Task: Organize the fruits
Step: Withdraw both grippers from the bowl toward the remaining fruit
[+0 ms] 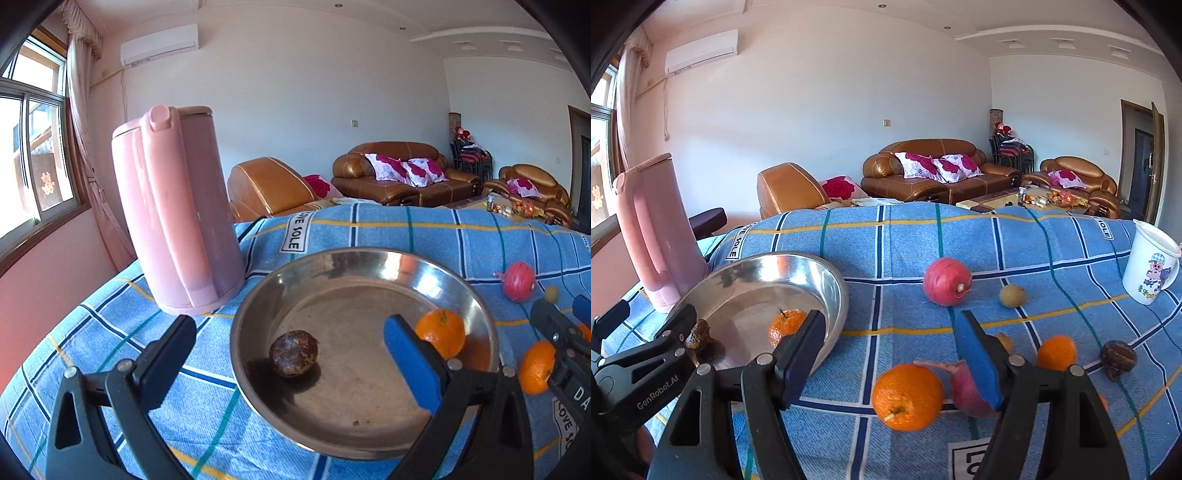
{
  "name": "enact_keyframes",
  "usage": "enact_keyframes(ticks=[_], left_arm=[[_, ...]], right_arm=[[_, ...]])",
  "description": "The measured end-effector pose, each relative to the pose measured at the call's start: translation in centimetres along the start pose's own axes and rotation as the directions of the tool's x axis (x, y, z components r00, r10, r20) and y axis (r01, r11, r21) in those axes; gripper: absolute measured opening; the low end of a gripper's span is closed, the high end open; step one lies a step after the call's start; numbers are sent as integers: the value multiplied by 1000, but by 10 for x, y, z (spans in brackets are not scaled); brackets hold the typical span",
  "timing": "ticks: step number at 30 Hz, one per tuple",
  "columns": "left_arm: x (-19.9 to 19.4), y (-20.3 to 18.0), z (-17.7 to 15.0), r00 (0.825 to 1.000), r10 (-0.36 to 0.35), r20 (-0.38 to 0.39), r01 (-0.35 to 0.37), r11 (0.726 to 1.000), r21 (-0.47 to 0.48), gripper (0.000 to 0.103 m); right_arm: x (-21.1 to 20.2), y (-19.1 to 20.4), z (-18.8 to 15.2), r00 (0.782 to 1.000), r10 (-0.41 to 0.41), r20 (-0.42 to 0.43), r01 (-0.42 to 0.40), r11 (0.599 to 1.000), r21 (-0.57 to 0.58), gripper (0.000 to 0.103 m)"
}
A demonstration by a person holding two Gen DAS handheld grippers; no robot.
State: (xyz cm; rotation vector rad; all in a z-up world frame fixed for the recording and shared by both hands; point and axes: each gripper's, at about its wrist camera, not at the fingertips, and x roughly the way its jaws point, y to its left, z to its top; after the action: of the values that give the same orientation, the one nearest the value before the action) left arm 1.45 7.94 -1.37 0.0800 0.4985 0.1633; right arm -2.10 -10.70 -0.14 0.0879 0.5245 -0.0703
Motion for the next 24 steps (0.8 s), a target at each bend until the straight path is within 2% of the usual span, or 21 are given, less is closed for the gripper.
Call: enact_keyframes(ticks=[5, 17, 24], left_arm=[[-21, -22, -7, 999, -34, 16, 34, 999, 37, 103], [-51, -62, -18, 990, -135, -26, 136, 990, 40, 103], [-67, -92, -23, 981, -191, -37, 194, 976, 100, 103]], right_arm=[[-12, -17, -4, 999, -32, 7, 32, 999, -3, 74], [-35, -62, -11, 996, -91, 19, 91, 996, -1, 74], [-52, -108, -14, 983, -175, 49, 176, 984, -22, 74]])
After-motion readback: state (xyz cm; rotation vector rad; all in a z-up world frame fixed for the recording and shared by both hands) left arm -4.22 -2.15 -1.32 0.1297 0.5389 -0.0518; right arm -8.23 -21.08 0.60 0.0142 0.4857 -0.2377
